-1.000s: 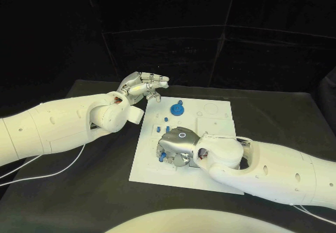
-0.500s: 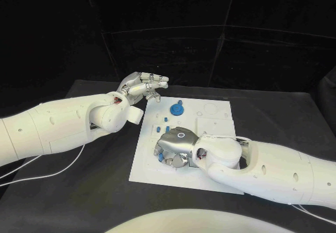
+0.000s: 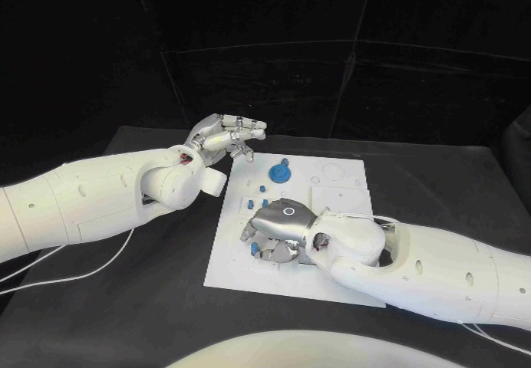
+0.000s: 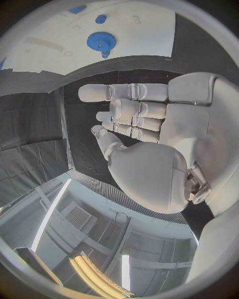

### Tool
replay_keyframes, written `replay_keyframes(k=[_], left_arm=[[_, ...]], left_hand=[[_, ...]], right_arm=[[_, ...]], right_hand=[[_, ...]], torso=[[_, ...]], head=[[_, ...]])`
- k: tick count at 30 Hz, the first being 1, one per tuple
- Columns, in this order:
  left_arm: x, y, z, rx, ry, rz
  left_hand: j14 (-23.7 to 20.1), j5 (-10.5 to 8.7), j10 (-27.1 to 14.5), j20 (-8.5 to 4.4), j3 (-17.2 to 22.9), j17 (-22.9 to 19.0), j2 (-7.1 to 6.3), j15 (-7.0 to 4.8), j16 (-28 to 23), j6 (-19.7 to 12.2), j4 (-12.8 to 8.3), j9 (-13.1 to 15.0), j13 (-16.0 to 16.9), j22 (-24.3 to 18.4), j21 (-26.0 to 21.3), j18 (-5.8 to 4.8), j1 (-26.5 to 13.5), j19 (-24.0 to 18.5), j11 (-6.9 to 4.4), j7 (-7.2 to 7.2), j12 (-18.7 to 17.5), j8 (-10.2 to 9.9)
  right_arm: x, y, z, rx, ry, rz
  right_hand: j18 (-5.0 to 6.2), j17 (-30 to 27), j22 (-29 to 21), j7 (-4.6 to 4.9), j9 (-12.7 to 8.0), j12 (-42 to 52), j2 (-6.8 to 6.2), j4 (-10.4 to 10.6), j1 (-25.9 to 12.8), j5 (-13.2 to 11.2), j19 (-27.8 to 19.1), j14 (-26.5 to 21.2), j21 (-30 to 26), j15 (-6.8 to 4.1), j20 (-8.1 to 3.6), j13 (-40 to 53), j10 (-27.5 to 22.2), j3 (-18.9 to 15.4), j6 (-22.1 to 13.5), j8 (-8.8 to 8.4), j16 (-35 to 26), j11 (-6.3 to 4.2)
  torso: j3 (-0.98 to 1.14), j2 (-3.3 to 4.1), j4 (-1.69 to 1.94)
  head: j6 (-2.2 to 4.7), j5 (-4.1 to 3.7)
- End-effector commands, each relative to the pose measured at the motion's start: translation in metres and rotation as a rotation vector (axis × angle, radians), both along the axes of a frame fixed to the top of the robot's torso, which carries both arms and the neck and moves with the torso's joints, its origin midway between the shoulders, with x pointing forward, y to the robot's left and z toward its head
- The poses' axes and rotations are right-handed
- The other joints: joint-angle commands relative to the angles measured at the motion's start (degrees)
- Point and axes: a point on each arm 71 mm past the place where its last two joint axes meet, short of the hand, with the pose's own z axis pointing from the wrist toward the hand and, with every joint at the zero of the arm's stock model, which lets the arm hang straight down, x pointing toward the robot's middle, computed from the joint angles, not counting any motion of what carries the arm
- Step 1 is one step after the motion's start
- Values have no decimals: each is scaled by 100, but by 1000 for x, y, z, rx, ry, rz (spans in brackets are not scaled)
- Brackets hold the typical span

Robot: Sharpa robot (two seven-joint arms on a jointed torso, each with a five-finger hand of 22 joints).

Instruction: Assemble the parts on the task board

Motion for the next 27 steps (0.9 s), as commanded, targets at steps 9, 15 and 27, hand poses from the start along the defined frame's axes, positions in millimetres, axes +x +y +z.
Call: replay_keyframes(k=[9,15,27], left_arm=[[-1,2,1,-7,1,-6],[-1,6,1,-5,2,-1],[-3,6,-1,-2,7,-2]], left_hand=[[-41,24,-45,16,-14,-7,37,-5,-30,-30,-26,-7,9,-8,-31,118,12,-25,9,17,18,27],[-50,24,-58,18,-20,-25,45,-2,-33,-33,-27,-6,9,-15,-41,117,11,-25,12,18,30,31],[-54,24,-59,19,-22,-34,46,-1,-37,-32,-27,-5,9,-16,-42,117,9,-25,12,18,32,32]], right_arm=[[6,-76,19,259,191,-217],[14,-151,26,260,358,-506],[1,-214,28,39,302,-765]], right_hand=[[52,-89,-83,73,80,816,199,391,-162,116,65,74,-115,-72,-51,202,680,-1078,152,176,-105,-106],[-217,1346,1137,-246,187,2498,295,914,-708,753,881,417,840,-397,-358,1483,2076,-1628,527,532,1087,-499],[-360,2399,1805,-334,568,5649,511,1460,-865,972,1203,461,1317,-432,-402,5319,1927,-2566,419,1236,1895,-555]], torso=[[-16,-24,-13],[-31,-56,-79],[-38,-97,-206]], head=[[152,-288],[270,-482],[273,-681]])
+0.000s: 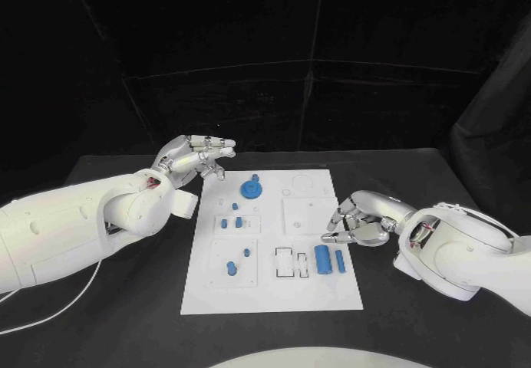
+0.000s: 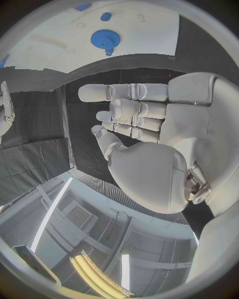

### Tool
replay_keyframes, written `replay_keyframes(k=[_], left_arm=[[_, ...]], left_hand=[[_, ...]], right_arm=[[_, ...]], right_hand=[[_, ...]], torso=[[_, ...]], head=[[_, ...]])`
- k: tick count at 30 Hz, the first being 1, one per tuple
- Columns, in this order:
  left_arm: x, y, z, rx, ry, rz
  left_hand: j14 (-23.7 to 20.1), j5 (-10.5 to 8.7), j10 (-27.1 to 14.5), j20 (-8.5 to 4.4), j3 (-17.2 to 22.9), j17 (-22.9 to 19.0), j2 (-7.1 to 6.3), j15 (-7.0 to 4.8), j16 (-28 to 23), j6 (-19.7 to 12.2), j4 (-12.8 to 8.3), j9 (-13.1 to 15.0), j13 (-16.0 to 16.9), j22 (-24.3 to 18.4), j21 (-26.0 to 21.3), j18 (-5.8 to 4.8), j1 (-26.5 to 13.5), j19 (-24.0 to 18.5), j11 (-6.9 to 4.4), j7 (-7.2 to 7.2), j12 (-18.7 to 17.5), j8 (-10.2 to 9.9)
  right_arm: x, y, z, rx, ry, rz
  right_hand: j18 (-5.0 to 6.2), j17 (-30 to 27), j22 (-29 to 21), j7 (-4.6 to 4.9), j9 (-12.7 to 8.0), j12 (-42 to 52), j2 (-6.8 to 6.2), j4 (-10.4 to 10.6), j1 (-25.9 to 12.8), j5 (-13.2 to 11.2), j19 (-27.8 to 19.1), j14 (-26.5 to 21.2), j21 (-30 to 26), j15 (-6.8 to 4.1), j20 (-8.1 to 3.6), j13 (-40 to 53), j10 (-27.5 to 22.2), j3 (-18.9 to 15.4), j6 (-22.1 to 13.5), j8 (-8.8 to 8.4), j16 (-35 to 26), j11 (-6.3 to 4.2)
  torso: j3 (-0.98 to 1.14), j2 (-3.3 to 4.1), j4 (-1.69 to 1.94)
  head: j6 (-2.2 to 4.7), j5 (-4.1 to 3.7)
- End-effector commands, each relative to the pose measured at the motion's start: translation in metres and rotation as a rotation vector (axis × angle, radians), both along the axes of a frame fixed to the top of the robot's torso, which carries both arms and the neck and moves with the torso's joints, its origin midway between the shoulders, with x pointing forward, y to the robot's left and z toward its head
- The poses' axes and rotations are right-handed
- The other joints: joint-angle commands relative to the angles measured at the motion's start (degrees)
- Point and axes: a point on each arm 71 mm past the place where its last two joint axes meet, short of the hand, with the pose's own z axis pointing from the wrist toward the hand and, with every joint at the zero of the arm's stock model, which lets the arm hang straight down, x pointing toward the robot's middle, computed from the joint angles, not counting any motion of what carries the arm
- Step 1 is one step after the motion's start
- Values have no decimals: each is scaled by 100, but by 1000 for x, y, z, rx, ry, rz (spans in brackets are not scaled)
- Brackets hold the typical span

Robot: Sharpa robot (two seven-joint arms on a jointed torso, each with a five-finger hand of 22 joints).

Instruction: Assemble the parts on the task board

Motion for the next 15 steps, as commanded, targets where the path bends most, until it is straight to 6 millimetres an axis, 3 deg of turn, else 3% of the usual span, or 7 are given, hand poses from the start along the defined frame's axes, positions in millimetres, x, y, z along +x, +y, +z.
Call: replay_keyframes(k=[1,3,15], left_arm=[[-1,0,-1,-5,2,-8],[-2,1,-1,-3,4,-8],[-2,2,-3,0,6,-7]], left_hand=[[-54,24,-38,18,-22,-4,46,-1,-37,-32,-27,-5,9,-6,-20,118,9,-25,-9,18,32,32],[-54,24,-38,18,-22,-4,46,-1,-37,-32,-27,-5,9,-6,-20,118,9,-25,-9,18,32,32],[-54,24,-38,18,-22,-4,46,-1,-37,-32,-27,-5,9,-6,-20,118,9,-25,-9,18,32,32]], right_arm=[[-1,-10,-4,-135,34,-89],[-2,-12,-5,-180,31,-94],[-5,5,-26,-271,19,-39]], right_hand=[[-43,148,678,15,48,149,-106,28,-329,22,45,324,29,33,7,223,56,-213,-98,60,92,10],[-55,274,726,11,73,338,-161,31,-421,-34,75,341,60,34,14,454,121,-265,-121,93,169,19],[-61,356,759,-14,173,514,-151,24,-450,15,86,342,79,27,15,720,153,-263,-94,217,221,2]], torso=[[-3,-24,-59],[-7,-28,-69],[-11,-23,-77]], head=[[-20,-49],[-17,-47],[-96,-17]])
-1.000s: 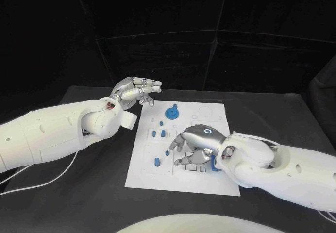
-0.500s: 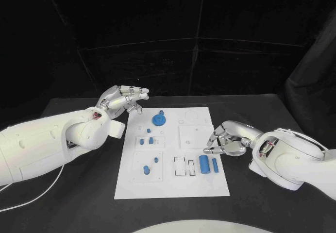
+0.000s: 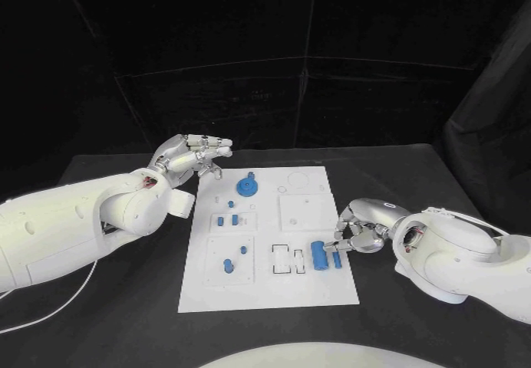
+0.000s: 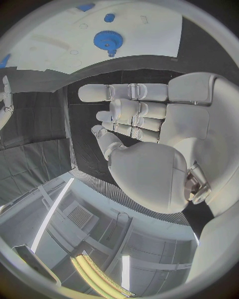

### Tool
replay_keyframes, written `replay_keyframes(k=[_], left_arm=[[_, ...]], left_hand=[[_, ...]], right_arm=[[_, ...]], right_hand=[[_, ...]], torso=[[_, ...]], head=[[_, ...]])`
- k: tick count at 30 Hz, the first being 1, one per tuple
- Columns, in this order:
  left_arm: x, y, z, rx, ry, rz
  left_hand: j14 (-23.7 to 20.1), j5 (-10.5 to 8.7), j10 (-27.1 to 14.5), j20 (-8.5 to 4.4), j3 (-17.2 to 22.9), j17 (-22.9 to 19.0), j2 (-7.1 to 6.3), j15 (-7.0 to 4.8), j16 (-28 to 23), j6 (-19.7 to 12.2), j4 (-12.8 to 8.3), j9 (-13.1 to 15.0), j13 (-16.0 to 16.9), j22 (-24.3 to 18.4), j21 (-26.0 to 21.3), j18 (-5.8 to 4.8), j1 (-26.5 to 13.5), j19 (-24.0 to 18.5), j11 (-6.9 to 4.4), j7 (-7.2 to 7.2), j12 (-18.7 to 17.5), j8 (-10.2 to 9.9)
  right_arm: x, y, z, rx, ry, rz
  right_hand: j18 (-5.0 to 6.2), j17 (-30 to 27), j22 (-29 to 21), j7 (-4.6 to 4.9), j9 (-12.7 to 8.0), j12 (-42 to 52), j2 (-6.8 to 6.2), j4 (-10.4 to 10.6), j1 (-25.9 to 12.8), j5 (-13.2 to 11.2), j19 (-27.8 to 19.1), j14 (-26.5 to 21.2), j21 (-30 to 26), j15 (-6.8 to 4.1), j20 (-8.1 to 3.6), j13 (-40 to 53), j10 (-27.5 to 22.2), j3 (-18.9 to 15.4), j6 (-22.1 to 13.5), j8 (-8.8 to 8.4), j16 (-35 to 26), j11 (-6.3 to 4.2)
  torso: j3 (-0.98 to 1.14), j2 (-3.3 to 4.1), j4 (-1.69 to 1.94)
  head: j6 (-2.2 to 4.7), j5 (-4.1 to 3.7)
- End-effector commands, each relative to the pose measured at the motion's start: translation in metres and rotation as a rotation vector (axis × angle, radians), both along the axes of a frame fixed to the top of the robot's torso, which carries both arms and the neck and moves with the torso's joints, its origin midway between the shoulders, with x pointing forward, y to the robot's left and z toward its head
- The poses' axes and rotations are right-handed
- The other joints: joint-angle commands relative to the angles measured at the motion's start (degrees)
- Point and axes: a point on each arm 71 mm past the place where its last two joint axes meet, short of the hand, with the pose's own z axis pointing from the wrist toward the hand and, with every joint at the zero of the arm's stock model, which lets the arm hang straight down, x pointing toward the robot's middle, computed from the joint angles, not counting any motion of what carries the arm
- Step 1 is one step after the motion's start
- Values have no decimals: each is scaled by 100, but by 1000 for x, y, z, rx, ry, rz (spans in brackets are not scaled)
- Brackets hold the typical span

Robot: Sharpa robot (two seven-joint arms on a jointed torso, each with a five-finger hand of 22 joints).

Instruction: Assemble the parts on the task board

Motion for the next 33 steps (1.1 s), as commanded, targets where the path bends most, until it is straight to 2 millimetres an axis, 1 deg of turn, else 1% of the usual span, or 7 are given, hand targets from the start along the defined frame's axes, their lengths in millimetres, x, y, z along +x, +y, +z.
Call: replay_keyframes(k=[1,8,16,19,22,27,33], left_arm=[[0,-1,1,-9,-3,-8],[-1,0,1,-9,-2,-8],[-1,0,1,-9,-1,-10],[-1,0,1,-9,0,-10],[-1,0,1,-9,0,-11],[-1,1,1,-9,2,-11],[-2,2,1,-9,6,-14]], left_hand=[[-54,24,-38,18,-23,-4,46,-1,-37,-32,-27,-6,9,-7,-20,118,9,-25,-9,18,33,32],[-51,24,-38,20,-29,3,49,0,-29,-25,-24,-4,10,-10,-24,118,2,-24,-10,16,41,39],[-51,24,-38,20,-29,3,49,0,-29,-25,-24,-4,10,-10,-24,118,2,-24,-10,16,41,39],[-51,24,-38,20,-29,3,49,0,-29,-25,-24,-4,10,-10,-24,118,2,-24,-10,16,41,39],[-51,24,-38,20,-29,3,49,0,-29,-25,-24,-4,10,-10,-24,118,2,-24,-10,16,41,39],[-51,24,-38,20,-29,3,49,0,-29,-25,-24,-4,10,-10,-24,118,2,-24,-10,16,41,39],[-51,24,-38,20,-29,3,49,0,-29,-25,-24,-4,10,-10,-24,118,2,-24,-10,16,41,39]], right_arm=[[-1,5,-6,-72,-10,20],[-1,20,-16,-68,-15,52],[1,29,-23,-80,-19,68],[1,31,-29,-88,-3,71],[2,32,-35,-101,12,72],[1,35,-46,-122,44,82],[-3,43,-55,-129,72,99]], right_hand=[[-63,14,763,-23,18,33,4,-7,-39,37,88,342,27,26,15,30,29,-16,0,32,43,3],[-63,22,766,-21,33,64,10,-8,-22,13,87,341,28,26,14,80,34,-11,-20,41,48,3],[-60,15,754,-18,50,61,30,-6,-11,15,76,338,19,27,14,96,21,-4,-41,50,44,6],[-60,13,754,-14,69,63,61,-7,-2,67,73,334,18,31,16,120,9,5,-62,62,41,10],[-59,11,753,-13,81,62,78,-9,6,102,69,332,17,32,18,131,2,8,-71,70,39,11],[-55,0,741,-12,129,54,146,-25,86,260,55,325,7,35,22,174,-22,21,-98,108,29,13],[-54,3,738,-16,158,49,179,-42,171,289,49,323,3,34,23,197,-31,26,-97,135,28,10]], torso=[[-4,3,-11],[5,8,-9],[-8,-1,2],[-9,2,-3],[-9,-2,6],[-9,-2,4],[-9,-5,2]], head=[[-19,16],[-45,9],[-62,14],[-65,30],[-70,27],[-76,47],[-88,51]])
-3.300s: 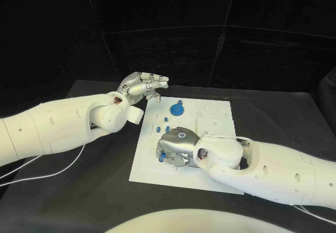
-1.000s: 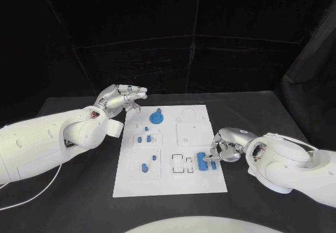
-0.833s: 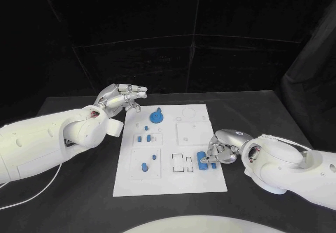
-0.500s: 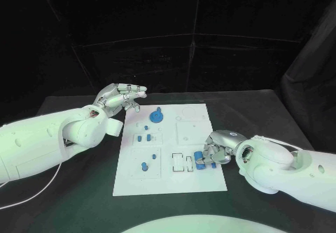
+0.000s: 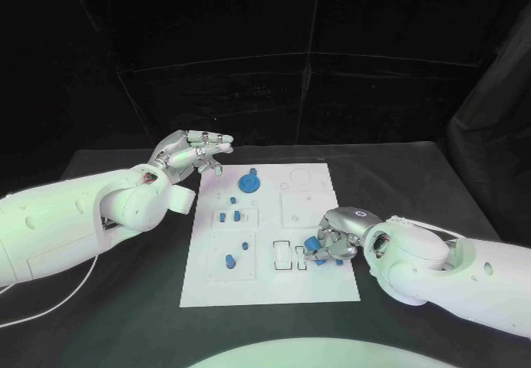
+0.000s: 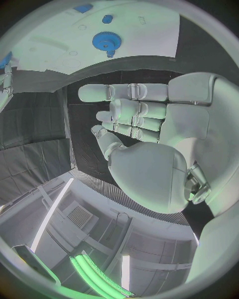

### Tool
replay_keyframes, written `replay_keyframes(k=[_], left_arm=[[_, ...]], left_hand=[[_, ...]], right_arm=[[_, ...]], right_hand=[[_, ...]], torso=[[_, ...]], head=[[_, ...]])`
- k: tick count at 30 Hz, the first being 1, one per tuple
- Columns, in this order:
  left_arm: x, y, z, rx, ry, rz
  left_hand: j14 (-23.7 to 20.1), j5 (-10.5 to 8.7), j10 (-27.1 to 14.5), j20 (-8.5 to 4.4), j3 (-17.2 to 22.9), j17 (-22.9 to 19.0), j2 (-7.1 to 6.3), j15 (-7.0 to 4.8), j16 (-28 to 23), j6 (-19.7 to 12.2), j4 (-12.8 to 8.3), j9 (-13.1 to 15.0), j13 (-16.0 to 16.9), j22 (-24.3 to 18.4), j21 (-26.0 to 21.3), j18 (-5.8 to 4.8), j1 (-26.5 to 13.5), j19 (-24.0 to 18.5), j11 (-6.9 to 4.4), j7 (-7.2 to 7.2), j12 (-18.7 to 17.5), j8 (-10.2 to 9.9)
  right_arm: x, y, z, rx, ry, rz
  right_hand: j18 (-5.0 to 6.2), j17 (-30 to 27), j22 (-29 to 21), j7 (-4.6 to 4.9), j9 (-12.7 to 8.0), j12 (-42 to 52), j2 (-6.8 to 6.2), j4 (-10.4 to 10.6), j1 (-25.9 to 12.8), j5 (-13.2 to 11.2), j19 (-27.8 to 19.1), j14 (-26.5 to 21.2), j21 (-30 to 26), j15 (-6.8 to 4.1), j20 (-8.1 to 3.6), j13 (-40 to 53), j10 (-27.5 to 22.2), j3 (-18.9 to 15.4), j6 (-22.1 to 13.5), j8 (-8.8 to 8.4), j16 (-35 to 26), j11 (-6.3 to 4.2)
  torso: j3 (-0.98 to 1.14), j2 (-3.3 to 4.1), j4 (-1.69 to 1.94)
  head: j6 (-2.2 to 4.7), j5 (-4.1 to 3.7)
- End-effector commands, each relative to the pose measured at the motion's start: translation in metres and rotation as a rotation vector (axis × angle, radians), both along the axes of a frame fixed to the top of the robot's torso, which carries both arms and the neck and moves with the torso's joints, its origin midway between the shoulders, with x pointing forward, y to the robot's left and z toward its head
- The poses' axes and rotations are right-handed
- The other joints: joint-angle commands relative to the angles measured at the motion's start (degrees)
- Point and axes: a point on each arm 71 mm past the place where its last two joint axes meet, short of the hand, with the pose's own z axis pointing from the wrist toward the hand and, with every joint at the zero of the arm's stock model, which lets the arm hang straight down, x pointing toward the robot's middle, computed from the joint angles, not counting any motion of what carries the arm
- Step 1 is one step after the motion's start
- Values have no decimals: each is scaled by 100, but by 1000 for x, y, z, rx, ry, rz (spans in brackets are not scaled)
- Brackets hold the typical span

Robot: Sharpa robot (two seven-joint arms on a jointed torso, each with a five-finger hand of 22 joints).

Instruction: Assemble the parts on the task board

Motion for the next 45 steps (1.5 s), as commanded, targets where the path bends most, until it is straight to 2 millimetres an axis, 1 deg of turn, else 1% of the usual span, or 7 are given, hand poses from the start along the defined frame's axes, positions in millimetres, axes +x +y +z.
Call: replay_keyframes(k=[1,10,18,29,36,39,45], left_arm=[[-1,-1,1,-9,3,-15],[-1,0,1,-9,3,-13],[-1,0,1,-10,4,-17],[0,0,0,-9,7,-20],[0,-1,0,-9,9,-23],[0,-2,0,-10,10,-24],[0,-2,0,-10,10,-25]], left_hand=[[-51,24,-39,20,-13,2,48,-1,-29,-25,-8,-3,6,-6,-24,118,2,-24,-10,16,18,39],[-51,24,-39,20,-13,2,48,-1,-29,-25,-8,-3,6,-6,-24,118,2,-24,-10,16,18,39],[-55,24,-45,20,-20,-7,50,0,-29,-25,-6,-3,6,-10,-29,118,-4,-24,-9,16,25,42],[-55,24,-45,20,-20,-7,50,0,-29,-25,-6,-3,6,-10,-29,118,-4,-24,-9,16,25,42],[-55,24,-45,20,-20,-7,50,0,-29,-25,-6,-3,6,-10,-29,118,-4,-24,-9,16,25,42],[-55,24,-45,20,-20,-7,50,0,-29,-25,-6,-3,6,-10,-29,118,-4,-24,-9,16,25,42],[-55,24,-45,20,-20,-7,50,0,-29,-25,-6,-3,6,-10,-29,118,-4,-24,-9,16,25,42]], right_arm=[[-9,0,-17,-54,73,11],[-11,-7,-3,112,-43,-92],[-22,-6,12,265,-69,-146],[-29,14,8,334,73,-156],[-28,30,-1,280,163,-113],[-26,33,-2,272,153,-110],[-22,36,-3,260,120,-107]], right_hand=[[-56,4,741,-6,-787,9,47,-33,86,55,51,323,5,30,23,25,-29,14,24,-3,9,9],[-78,101,835,-106,-645,181,417,-91,493,758,120,344,67,-39,-31,286,103,152,241,147,62,-81],[-81,128,847,-127,-610,181,487,-137,645,869,129,349,75,-64,-60,322,127,194,262,138,77,-106],[-78,103,836,-104,-578,109,470,-5,419,852,119,342,67,-49,-57,310,126,30,259,77,57,-84],[-48,-40,731,-133,-508,-280,621,5,-11,515,35,307,-9,-57,-57,32,4,-176,349,66,-45,-100],[-47,-49,727,-143,-489,-317,633,2,-37,459,32,305,-13,-64,-62,19,5,-209,372,68,-55,-107],[-44,-64,718,-151,-468,-366,625,0,-66,389,25,302,-21,-70,-67,-4,3,-256,394,70,-68,-114]], torso=[[2,-1,-3],[4,-6,-10],[-3,-5,5],[-9,-3,4],[-12,9,11],[-6,7,-6],[-3,6,-6]], head=[[1,2],[16,16],[47,13],[27,56],[40,78],[36,98],[28,109]])
